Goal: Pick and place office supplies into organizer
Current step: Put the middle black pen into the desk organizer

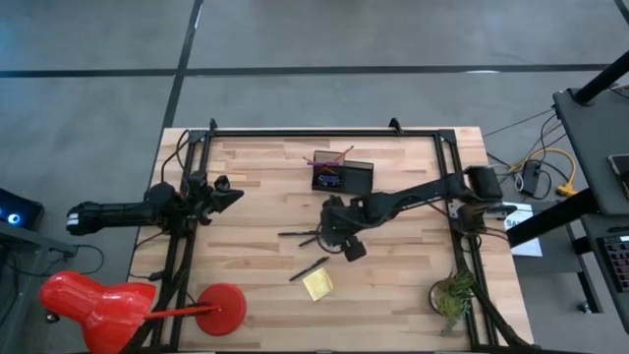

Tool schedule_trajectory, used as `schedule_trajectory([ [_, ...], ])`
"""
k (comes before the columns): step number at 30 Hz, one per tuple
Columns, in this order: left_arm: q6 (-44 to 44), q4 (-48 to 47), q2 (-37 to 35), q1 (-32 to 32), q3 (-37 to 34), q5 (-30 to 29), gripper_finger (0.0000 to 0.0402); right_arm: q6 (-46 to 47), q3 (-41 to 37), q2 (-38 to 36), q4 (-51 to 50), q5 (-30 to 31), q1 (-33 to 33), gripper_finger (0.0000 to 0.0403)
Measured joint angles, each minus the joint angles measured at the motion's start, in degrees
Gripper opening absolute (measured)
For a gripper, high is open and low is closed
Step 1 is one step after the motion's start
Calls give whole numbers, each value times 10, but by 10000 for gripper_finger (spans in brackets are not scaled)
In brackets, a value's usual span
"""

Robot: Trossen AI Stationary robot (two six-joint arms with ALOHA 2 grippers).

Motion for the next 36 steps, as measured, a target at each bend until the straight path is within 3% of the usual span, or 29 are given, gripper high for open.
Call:
schedule_trajectory([
  [5, 0, -1, 0, 0, 0, 0, 0, 35, 0, 34, -2, 2, -12, 215],
  [23, 0, 0, 0, 0, 0, 0, 0, 82, 0, 36, 3, -1, -19, 215],
  [36, -1, 0, -1, 0, 0, 0, 0, 87, 26, 99, 8, -15, -28, 214],
])
